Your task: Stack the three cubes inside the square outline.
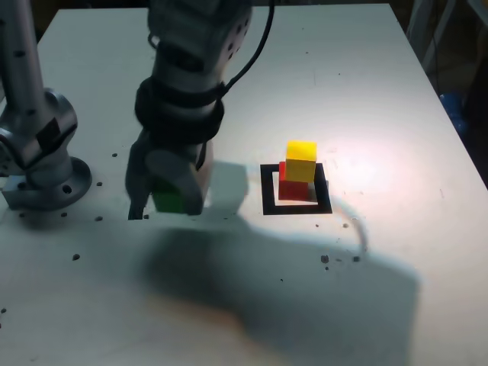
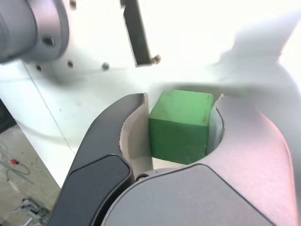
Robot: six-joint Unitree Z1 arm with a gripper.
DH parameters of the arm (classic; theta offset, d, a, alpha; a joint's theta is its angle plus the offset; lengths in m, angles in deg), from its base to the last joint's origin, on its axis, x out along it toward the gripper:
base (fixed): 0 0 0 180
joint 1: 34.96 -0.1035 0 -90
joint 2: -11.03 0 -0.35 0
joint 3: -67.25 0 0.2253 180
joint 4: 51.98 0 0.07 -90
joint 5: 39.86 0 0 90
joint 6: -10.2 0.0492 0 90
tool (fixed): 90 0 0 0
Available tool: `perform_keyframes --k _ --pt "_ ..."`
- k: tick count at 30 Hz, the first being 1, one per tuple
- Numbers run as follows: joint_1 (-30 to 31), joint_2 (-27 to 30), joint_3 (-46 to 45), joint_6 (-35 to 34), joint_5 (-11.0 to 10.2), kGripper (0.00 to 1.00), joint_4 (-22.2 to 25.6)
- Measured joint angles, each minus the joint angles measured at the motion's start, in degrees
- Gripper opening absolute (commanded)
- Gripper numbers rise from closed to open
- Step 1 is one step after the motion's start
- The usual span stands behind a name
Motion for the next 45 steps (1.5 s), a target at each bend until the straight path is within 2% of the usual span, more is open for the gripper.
perform_keyframes --k 3,6,15,25,45 --pt "-3.87 -0.15 5.24 4.74 -1.84 0.29 4.25" --pt "-8.08 -0.95 9.95 8.97 -2.67 0.29 7.05" --pt "-16.12 -5.71 20.1 17.97 -3.96 0.29 9.72" --pt "-18.91 -11.03 29.97 21.68 -6.44 0.29 11.99" --pt "-18.53 -15.15 35.71 22.34 -6.52 0.29 12.64"
